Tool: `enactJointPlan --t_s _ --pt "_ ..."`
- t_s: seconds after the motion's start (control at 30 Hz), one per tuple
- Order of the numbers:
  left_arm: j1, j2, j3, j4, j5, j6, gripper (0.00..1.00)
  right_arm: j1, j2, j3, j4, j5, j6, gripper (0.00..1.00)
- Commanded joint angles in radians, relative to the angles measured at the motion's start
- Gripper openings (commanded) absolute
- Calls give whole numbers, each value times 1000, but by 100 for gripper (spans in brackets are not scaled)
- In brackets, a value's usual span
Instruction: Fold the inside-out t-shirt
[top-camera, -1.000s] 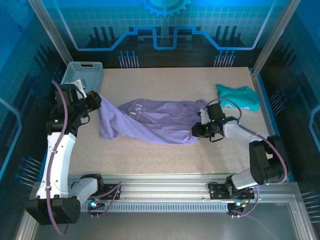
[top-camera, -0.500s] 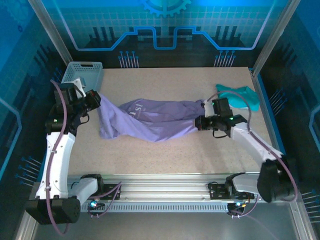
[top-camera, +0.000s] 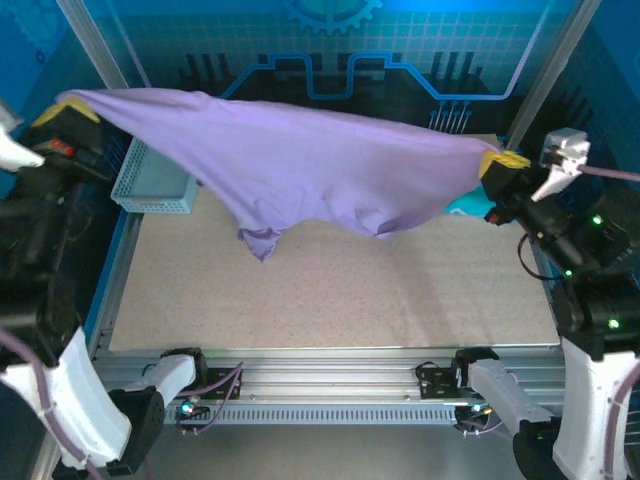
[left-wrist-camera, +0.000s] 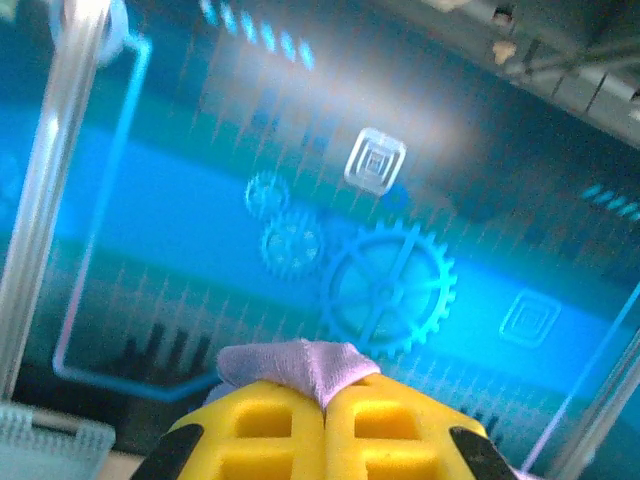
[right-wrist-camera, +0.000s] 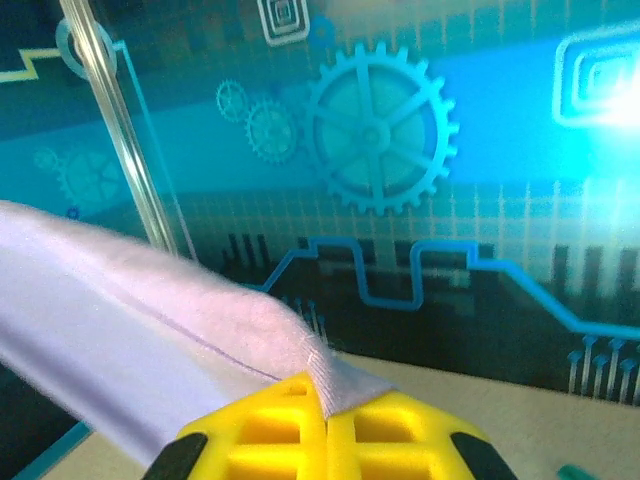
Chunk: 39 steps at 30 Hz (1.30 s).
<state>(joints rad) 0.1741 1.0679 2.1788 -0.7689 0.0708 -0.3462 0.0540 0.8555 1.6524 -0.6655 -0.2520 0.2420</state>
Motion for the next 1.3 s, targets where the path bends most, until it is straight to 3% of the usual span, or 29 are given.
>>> enactJointPlan --t_s 0.0,0.23,0.37,0.5,0.6,0.83,0.97,1.27 --pt "10 72 7 -84 -81 64 0 -15 38 -2 -141 96 -54 0" --pt "0 237 -157 106 -74 28 0 -17 264 -54 119 99 -11 0" --pt "-13 461 111 53 -69 7 0 -18 465 129 159 80 33 0" --pt "-13 576 413 -32 -72 24 0 -14 500 266 125 88 16 0" --pt "-12 515 426 -8 -67 29 0 -14 450 302 69 113 -24 0" --pt "-12 173 168 101 -72 55 0 -14 231 306 -56 149 -86 0" --pt "-12 52 144 98 -75 78 0 -15 126 327 -110 188 -109 0" --pt "-12 49 242 132 -57 82 0 -13 94 441 -146 243 -153 0"
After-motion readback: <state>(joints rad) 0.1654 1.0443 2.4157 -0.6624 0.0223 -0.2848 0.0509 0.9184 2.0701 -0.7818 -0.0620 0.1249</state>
